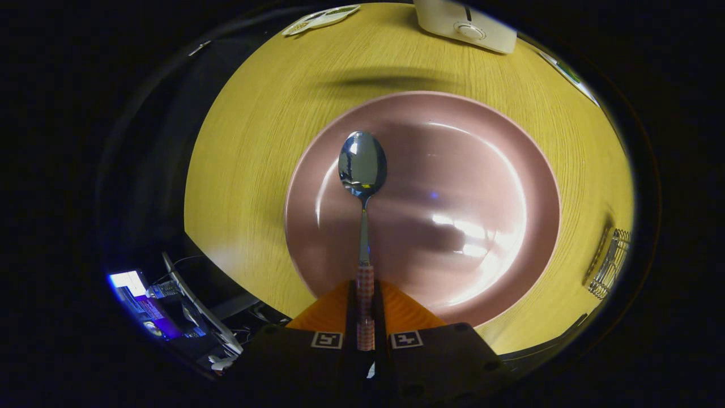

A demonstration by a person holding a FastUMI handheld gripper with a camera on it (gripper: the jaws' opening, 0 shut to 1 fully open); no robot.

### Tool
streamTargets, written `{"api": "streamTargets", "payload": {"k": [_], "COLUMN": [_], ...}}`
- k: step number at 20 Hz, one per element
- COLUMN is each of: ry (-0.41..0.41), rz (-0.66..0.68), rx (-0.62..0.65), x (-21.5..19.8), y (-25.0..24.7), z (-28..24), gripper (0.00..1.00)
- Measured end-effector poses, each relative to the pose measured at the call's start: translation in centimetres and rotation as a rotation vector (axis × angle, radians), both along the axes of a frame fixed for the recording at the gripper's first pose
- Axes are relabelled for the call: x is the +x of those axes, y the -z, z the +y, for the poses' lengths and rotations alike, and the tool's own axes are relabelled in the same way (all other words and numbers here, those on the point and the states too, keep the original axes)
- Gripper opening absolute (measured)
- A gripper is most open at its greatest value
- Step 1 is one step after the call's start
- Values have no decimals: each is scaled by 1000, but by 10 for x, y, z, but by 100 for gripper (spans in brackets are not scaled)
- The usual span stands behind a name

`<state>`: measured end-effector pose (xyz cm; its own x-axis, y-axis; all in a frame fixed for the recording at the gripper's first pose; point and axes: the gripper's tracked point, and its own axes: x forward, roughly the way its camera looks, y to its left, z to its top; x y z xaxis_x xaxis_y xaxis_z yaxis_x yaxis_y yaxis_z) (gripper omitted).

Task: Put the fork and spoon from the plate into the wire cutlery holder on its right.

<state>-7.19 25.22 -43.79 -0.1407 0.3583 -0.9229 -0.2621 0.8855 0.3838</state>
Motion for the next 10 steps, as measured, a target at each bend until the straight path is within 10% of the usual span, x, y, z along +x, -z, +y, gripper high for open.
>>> {"api": "streamTargets", "payload": {"k": [10], "ry": [26], "rz": [-48], "rx": [86], "x": [31], "y": [-64], "z": [-51], "gripper": [16]}}
